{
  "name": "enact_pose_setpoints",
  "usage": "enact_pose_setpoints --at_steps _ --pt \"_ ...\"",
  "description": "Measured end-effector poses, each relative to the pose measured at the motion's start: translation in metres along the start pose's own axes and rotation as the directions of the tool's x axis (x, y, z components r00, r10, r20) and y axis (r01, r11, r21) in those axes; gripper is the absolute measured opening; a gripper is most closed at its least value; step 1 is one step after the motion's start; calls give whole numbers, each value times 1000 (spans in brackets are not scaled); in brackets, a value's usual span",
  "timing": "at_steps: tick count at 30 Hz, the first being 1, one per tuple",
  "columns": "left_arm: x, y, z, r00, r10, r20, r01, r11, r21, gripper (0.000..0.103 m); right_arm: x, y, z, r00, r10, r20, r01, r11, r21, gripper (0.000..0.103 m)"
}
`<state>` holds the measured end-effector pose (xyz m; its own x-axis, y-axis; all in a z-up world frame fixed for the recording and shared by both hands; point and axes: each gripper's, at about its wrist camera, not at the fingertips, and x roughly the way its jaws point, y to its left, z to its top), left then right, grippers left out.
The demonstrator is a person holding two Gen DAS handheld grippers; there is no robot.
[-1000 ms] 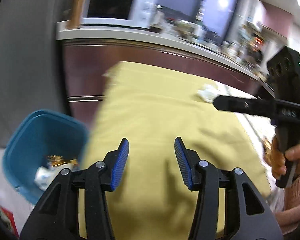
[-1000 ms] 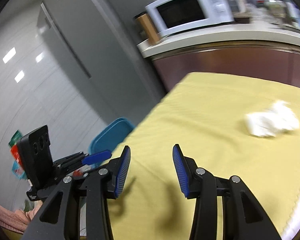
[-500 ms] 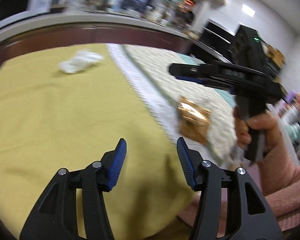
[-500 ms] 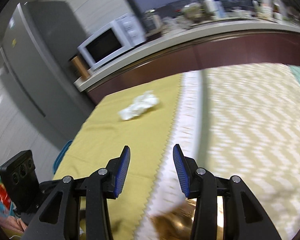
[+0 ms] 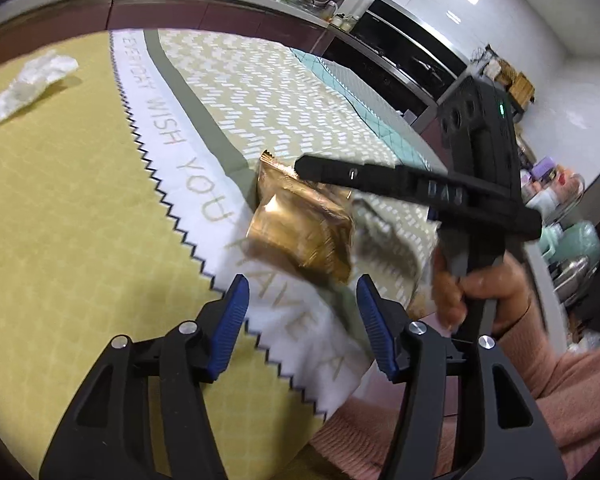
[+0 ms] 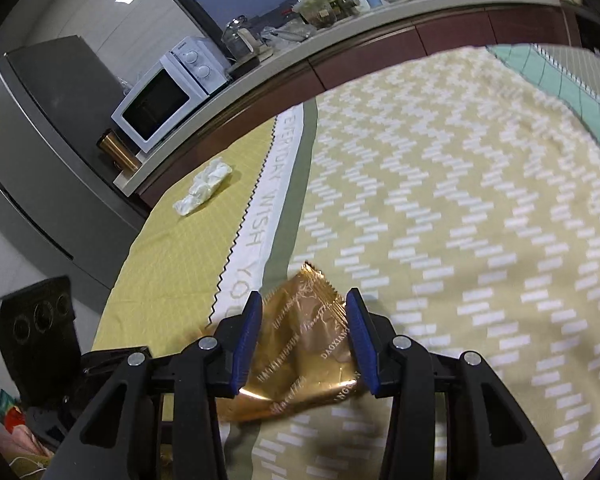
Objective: Collect trash
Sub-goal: 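Grasp the gold foil packet with the left gripper while the right gripper grasps the crumpled tissue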
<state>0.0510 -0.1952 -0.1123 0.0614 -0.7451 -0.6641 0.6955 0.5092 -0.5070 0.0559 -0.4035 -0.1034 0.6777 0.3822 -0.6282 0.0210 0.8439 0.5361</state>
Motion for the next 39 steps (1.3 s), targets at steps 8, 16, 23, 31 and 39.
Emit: enact_pose_setpoints --at_steps 8,16,23,31,39 --pt "10 22 24 998 -54 20 56 991 -118 36 6 5 -3 998 58 -12 -58 998 -5 42" --pt "-6 39 18 999 -10 50 17 990 -142 9 16 23 13 996 85 -23 -87 995 -56 42" --pt "-62 56 5 985 116 126 -97 984 -148 9 52 70 51 988 154 -30 -157 976 -151 42" --pt "-124 81 -7 935 292 202 -255 948 -191 9 113 103 90 979 185 -84 -197 966 -167 42" --pt "-170 111 -15 891 377 251 -312 913 -264 9 165 115 108 981 138 -135 -159 974 -163 42"
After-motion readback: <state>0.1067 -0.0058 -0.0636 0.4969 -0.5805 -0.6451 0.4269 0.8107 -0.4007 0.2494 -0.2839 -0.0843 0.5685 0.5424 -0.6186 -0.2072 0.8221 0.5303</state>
